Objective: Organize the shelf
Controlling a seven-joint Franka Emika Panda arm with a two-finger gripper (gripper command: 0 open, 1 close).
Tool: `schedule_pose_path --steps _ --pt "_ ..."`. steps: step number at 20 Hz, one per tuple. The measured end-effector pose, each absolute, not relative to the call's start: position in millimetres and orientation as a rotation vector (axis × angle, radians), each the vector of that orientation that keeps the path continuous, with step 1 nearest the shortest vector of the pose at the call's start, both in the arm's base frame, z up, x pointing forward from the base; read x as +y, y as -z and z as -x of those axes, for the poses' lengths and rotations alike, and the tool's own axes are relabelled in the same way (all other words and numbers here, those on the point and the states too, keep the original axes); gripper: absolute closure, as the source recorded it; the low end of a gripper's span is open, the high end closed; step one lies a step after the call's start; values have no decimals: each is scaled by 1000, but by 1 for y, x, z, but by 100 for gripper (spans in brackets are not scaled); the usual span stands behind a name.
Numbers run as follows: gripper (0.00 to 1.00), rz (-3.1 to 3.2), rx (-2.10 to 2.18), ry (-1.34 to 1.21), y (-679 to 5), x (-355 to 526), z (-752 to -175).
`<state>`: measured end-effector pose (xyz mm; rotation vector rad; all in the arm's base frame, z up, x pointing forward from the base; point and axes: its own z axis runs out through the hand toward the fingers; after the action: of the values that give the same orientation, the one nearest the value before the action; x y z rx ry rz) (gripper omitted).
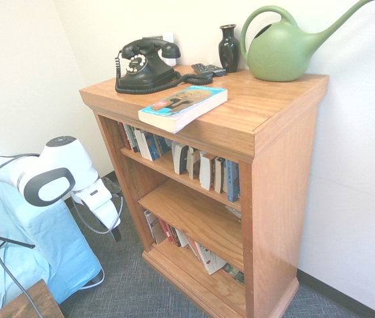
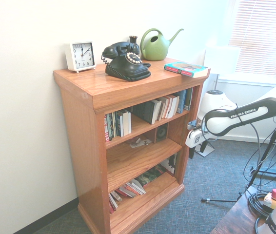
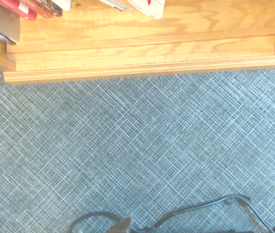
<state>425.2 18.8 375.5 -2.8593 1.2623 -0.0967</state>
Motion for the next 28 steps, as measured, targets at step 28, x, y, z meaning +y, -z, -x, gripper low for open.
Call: schedule_pose_path --steps 28 --pt "0 3486 735 1752 -587 -61 -424"
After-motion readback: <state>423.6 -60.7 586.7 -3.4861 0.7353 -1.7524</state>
